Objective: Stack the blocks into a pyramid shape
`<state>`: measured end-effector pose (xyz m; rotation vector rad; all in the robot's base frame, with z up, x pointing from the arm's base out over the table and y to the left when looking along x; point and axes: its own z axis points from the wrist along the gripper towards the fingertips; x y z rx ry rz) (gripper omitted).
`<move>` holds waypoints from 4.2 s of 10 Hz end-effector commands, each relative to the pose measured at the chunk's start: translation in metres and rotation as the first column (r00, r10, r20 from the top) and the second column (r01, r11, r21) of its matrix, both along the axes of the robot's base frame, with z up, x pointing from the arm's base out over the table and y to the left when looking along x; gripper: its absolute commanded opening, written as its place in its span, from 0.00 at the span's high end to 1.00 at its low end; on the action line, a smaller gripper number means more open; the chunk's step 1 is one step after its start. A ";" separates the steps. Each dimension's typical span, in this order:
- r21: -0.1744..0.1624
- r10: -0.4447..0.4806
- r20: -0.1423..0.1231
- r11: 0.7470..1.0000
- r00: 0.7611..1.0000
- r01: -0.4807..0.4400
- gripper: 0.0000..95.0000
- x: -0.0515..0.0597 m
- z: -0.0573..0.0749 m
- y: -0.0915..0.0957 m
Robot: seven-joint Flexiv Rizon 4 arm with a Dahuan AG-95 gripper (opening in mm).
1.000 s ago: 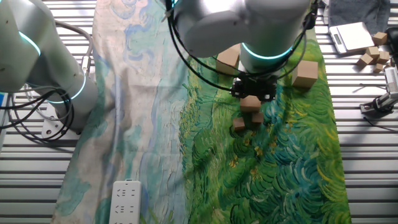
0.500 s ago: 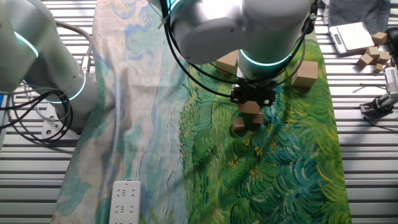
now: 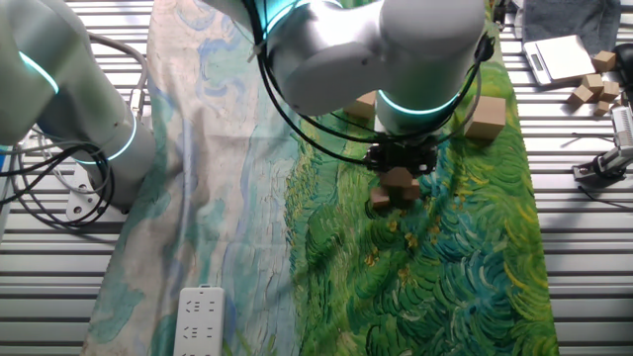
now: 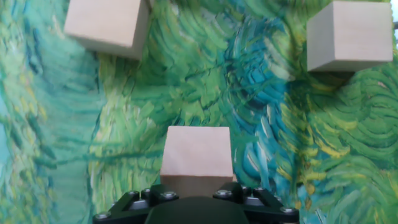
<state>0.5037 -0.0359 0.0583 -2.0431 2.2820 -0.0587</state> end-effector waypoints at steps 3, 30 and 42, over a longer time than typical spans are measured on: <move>-0.010 -0.016 -0.014 1.000 1.000 0.016 1.00 0.001 0.003 -0.002; -0.481 0.010 -0.078 0.875 0.997 -0.047 1.00 0.020 -0.007 0.035; -0.463 0.092 -0.036 0.881 0.995 -0.098 1.00 0.019 -0.011 0.035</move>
